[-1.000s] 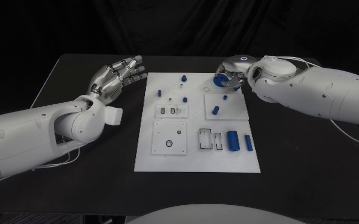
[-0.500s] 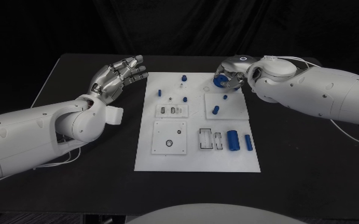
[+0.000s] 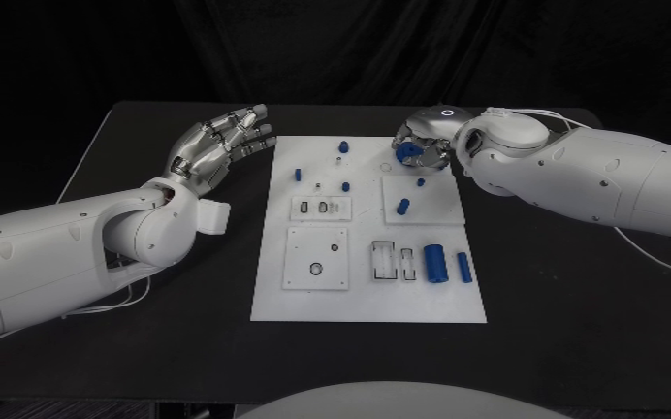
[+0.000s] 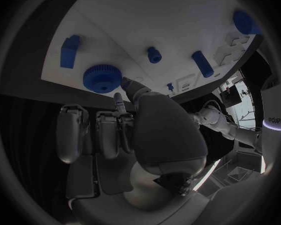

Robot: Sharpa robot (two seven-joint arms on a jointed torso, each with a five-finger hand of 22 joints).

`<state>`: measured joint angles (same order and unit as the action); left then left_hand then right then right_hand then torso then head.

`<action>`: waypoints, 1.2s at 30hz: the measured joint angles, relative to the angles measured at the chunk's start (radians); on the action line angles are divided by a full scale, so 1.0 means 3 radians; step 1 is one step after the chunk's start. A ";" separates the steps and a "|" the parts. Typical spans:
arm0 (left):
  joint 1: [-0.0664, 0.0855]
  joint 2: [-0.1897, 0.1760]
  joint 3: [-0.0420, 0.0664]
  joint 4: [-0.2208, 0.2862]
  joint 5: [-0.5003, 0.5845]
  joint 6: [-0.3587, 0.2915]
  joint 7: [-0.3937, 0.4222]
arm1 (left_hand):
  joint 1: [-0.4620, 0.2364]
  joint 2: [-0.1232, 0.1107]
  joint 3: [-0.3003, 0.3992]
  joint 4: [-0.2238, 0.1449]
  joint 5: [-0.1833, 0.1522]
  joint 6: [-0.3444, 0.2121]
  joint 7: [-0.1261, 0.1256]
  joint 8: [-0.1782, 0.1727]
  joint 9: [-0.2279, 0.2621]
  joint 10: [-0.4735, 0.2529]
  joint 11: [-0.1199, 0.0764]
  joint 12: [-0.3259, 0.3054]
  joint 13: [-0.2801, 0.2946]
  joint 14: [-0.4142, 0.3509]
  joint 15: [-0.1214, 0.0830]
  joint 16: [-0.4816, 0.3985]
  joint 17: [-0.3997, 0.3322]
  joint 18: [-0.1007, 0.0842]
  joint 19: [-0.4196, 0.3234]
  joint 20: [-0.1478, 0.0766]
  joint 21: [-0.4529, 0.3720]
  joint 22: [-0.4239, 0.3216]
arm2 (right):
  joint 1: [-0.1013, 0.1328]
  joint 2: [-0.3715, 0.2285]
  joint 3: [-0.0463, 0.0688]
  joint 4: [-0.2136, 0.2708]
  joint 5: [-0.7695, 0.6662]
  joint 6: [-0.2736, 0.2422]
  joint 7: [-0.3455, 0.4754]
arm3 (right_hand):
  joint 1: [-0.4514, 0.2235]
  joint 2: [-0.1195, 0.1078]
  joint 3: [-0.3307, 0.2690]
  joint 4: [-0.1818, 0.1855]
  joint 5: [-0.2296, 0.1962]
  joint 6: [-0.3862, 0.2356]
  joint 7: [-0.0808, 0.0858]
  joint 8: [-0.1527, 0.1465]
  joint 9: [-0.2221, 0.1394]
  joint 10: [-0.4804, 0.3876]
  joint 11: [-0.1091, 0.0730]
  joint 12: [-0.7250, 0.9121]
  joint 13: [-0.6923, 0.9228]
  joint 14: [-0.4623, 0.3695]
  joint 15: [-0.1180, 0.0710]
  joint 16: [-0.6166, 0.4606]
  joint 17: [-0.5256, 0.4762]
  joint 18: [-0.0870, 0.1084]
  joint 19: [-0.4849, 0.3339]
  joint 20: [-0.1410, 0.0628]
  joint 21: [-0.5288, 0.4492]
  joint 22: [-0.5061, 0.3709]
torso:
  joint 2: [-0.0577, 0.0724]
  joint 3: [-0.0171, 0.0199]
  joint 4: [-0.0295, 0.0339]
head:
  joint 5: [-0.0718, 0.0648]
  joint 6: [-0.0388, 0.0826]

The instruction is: Assemble the parts on the task board

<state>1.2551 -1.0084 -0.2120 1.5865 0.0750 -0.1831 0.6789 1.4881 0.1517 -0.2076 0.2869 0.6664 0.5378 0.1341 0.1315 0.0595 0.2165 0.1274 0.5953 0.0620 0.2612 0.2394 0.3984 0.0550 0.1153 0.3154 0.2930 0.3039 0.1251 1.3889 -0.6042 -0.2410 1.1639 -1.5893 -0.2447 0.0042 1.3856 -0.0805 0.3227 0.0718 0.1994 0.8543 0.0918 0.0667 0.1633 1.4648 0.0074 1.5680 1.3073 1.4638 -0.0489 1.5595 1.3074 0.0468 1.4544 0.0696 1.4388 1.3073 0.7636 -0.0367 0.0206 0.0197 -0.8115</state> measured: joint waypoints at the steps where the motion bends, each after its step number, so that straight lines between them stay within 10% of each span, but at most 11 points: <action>1: 0.0000 0.0000 0.0000 0.0000 0.0000 0.0001 0.0000 | 0.0000 0.0000 0.0000 0.0000 0.0014 0.0000 0.0000 0.0000 0.0000 0.0000 0.0000 0.0000 0.0000 0.0000 0.0000 0.0000 0.0000 0.0000 0.0000 0.0000 0.0000 0.0000 | 0.0001 -0.0001 0.0001 0.0011 0.0000 -0.0011 0.0002 | -0.0014 -0.0014 -0.0014 0.0006 -0.0026 -0.0042 -0.0004 0.0000 -0.0008 0.0000 0.0000 0.0000 0.0000 0.0000 0.0000 -0.0008 0.0000 0.0000 0.0000 0.0000 -0.0011 0.0000 | 0.0000 0.0000 0.0000 | 0.0000 0.0000; 36: -0.0002 0.0020 0.0000 -0.0032 0.0000 0.0023 0.0000 | 0.0027 0.0000 0.0019 0.0000 0.0045 -0.0011 0.0011 0.0013 0.0000 0.0000 0.0000 0.0000 0.0000 0.0013 0.0012 0.0027 0.0003 0.0000 0.0000 0.0000 0.0000 0.0000 | 0.0132 -0.0166 0.0010 0.0045 -0.0002 0.0038 -0.0043 | -0.0204 -0.0060 -0.0249 0.0250 -0.0088 -0.0039 0.0007 0.0003 -0.0048 0.0000 0.0000 0.0000 0.0002 0.0000 0.0000 0.0019 0.0000 -0.0002 0.0024 -0.0024 0.0152 0.0002 | 0.0002 -0.0001 -0.0001 | -0.0012 -0.0008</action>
<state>1.2544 -1.0023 -0.2121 1.5768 0.0749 -0.1763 0.6789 1.4961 0.1518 -0.2020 0.2869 0.6800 0.5343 0.1375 0.1355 0.0596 0.2166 0.1274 0.5952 0.0620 0.2650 0.2431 0.4064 0.0558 0.1153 0.3153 0.2930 0.3039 0.1251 1.4285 -0.6540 -0.2380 1.1773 -1.5900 -0.2333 -0.0087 1.3245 -0.0983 0.2481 0.1468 0.1731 0.8427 0.0938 0.0675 0.1488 1.4648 0.0073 1.5680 1.3080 1.4639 -0.0489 1.5652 1.3074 0.0462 1.4616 0.0625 1.4844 1.3080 0.7642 -0.0369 0.0204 0.0162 -0.8138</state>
